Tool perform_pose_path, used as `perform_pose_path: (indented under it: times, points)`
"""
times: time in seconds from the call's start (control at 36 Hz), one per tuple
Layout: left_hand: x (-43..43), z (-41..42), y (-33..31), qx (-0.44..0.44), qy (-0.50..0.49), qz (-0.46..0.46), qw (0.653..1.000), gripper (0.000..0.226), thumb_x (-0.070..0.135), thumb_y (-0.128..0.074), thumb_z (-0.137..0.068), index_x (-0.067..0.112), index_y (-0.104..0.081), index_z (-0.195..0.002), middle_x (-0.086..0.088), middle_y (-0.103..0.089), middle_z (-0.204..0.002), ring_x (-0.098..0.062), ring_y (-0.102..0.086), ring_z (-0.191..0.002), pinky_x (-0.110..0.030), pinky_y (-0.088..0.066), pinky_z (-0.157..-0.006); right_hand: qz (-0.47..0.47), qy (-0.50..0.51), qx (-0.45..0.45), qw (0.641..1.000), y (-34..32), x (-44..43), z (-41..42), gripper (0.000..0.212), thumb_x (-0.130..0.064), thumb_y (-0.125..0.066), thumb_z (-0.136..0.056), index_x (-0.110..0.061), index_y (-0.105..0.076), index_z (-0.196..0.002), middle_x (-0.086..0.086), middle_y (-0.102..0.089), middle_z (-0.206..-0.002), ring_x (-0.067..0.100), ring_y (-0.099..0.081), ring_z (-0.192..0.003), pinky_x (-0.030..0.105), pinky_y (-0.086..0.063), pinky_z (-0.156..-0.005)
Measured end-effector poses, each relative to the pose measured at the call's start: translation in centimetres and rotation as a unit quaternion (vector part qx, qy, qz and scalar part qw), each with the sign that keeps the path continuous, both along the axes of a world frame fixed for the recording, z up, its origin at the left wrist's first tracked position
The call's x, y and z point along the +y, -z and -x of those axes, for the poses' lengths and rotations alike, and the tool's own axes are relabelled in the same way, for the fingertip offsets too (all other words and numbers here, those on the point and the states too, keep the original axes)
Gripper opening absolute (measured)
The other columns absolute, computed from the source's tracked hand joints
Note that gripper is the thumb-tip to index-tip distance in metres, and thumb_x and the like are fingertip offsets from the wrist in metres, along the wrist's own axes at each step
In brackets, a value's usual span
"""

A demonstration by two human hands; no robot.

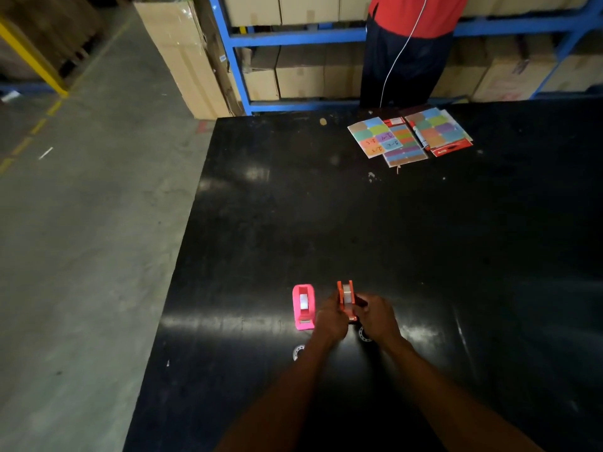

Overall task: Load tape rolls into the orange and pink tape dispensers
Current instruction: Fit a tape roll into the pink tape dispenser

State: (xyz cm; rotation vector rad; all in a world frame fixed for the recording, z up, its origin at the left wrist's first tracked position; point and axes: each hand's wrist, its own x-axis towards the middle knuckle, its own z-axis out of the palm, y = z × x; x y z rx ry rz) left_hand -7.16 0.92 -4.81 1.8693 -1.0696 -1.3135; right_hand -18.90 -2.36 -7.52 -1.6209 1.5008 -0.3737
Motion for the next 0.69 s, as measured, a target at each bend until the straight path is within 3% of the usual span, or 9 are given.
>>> perform_pose_path:
  times: [0.08, 0.17, 0.19, 0.25, 0.33, 0.42, 0.5, 0.61, 0.69]
  points:
    - [0.1, -0.1, -0.5, 0.005, 0.009, 0.007, 1.000, 0.036, 0.009, -0.059, -0.093, 0.008, -0.058, -0.129, -0.015, -0.067, -0.123, -0.027, -0.064, -0.112, -0.038, -0.051, -0.102, 0.007, -0.009, 0.010, 1.000, -0.5, -0.2, 0.2, 0.020, -0.037, -0.061, -0.093, -0.023, -0.074, -0.087, -0.004, -0.075, -0.079, 0.008, -0.067, -0.072, 0.025, -0.051, -0.065]
    - [0.4, -0.8, -1.3, -0.022, 0.017, 0.025, 0.999, 0.039, 0.004, -0.057, -0.092, 0.008, -0.054, -0.131, -0.008, -0.065, -0.123, -0.015, -0.062, -0.107, -0.003, -0.047, -0.085, 0.015, -0.007, 0.056, 0.998, -0.8, -0.2, 0.7, 0.020, -0.022, -0.054, -0.096, -0.016, -0.071, -0.103, 0.007, -0.075, -0.100, 0.024, -0.069, -0.093, 0.039, -0.055, -0.085]
    - [0.4, -1.1, -1.4, -0.025, 0.019, 0.027, 0.999, 0.039, 0.003, -0.057, -0.093, 0.007, -0.053, -0.132, -0.007, -0.064, -0.122, -0.015, -0.061, -0.107, -0.003, -0.047, -0.084, 0.016, -0.002, 0.072, 0.997, -0.7, -0.3, 0.8, 0.024, -0.020, -0.050, -0.098, -0.014, -0.069, -0.113, 0.010, -0.073, -0.110, 0.026, -0.068, -0.102, 0.041, -0.054, -0.091]
    - [0.3, -1.9, -2.0, -0.049, 0.031, 0.040, 0.998, 0.041, -0.002, -0.052, -0.093, 0.005, -0.053, -0.133, -0.011, -0.063, -0.128, -0.018, -0.061, -0.112, -0.017, -0.048, -0.095, 0.028, 0.015, 0.084, 0.996, -1.0, -0.5, 1.0, 0.030, -0.019, -0.046, -0.101, -0.012, -0.064, -0.124, 0.013, -0.068, -0.122, 0.028, -0.064, -0.113, 0.042, -0.051, -0.099]
    - [0.4, -3.8, -3.2, -0.095, 0.030, 0.076, 0.992, 0.042, -0.006, -0.049, -0.091, 0.003, -0.056, -0.131, -0.013, -0.063, -0.131, -0.020, -0.060, -0.119, -0.014, -0.040, -0.097, 0.054, 0.031, 0.079, 0.995, -1.8, -0.6, 0.9, 0.028, -0.019, -0.045, -0.101, -0.012, -0.065, -0.119, 0.011, -0.069, -0.117, 0.023, -0.065, -0.105, 0.039, -0.053, -0.094]
    - [0.9, -6.3, -4.3, -0.111, 0.008, 0.100, 0.989, 0.041, -0.008, -0.050, -0.090, 0.005, -0.060, -0.127, -0.010, -0.065, -0.128, -0.021, -0.063, -0.118, -0.020, -0.045, -0.100, 0.082, 0.021, 0.078, 0.993, -3.0, -0.8, 0.0, 0.021, -0.019, -0.047, -0.099, -0.017, -0.066, -0.107, 0.007, -0.070, -0.105, 0.021, -0.065, -0.094, 0.037, -0.054, -0.085]
    - [1.4, -9.0, -4.3, -0.103, -0.004, 0.108, 0.989, 0.048, -0.014, -0.051, -0.083, 0.003, -0.058, -0.128, -0.013, -0.064, -0.129, -0.025, -0.063, -0.118, -0.035, -0.050, -0.103, 0.103, -0.017, 0.077, 0.992, -3.8, -0.8, -1.3, 0.020, -0.019, -0.049, -0.098, -0.017, -0.068, -0.104, 0.006, -0.069, -0.103, 0.023, -0.066, -0.094, 0.037, -0.053, -0.085]
    - [2.5, -11.9, -3.5, -0.080, 0.037, 0.053, 0.995, 0.063, -0.012, -0.065, -0.081, 0.003, -0.044, -0.139, -0.017, -0.053, -0.139, -0.018, -0.058, -0.113, -0.021, -0.050, -0.086, 0.101, -0.095, 0.075, 0.987, -4.5, -0.7, -3.7, 0.017, -0.015, -0.058, -0.092, -0.015, -0.071, -0.103, 0.007, -0.071, -0.105, 0.022, -0.067, -0.096, 0.038, -0.053, -0.088]
    - [3.3, -13.1, -2.7, -0.088, 0.101, 0.022, 0.991, 0.080, -0.008, -0.073, -0.077, 0.006, -0.034, -0.146, -0.017, -0.043, -0.148, -0.027, -0.051, -0.129, -0.036, -0.048, -0.103, 0.098, -0.196, 0.103, 0.970, -4.4, -0.5, -5.6, 0.015, -0.018, -0.063, -0.090, -0.015, -0.071, -0.103, 0.005, -0.069, -0.105, 0.021, -0.065, -0.099, 0.033, -0.049, -0.088]
